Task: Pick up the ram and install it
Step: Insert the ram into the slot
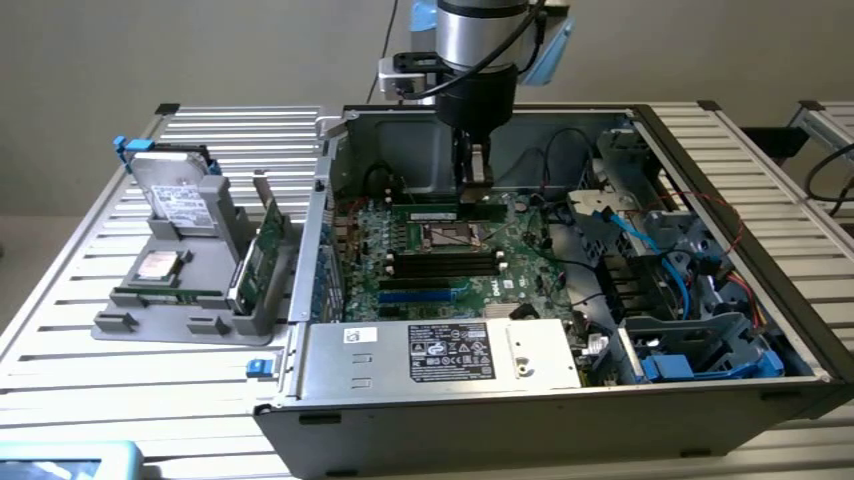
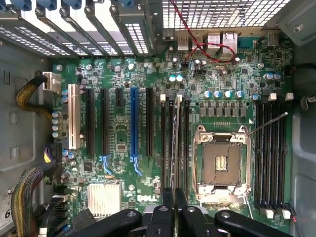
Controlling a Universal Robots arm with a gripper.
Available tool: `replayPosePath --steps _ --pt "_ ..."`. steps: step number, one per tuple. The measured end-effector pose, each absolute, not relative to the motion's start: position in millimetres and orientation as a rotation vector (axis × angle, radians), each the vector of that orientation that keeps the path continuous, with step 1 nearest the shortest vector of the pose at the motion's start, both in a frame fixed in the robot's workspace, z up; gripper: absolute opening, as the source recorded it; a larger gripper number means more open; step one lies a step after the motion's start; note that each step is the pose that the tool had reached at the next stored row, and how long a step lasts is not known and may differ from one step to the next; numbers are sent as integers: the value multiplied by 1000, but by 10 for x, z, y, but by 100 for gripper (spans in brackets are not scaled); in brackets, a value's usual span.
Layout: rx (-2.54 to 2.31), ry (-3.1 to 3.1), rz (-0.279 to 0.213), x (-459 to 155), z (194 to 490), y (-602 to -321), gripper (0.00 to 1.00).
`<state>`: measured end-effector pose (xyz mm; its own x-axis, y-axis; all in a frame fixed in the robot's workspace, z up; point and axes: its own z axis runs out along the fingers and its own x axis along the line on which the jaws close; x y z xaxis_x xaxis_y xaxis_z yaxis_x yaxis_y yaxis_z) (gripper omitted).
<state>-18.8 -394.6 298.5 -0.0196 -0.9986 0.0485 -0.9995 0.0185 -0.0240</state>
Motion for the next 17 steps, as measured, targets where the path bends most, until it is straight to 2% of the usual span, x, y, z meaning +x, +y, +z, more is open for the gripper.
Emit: replayPosePath --steps 17 --pt "2186 -2227 80 -188 2795 -3977 13"
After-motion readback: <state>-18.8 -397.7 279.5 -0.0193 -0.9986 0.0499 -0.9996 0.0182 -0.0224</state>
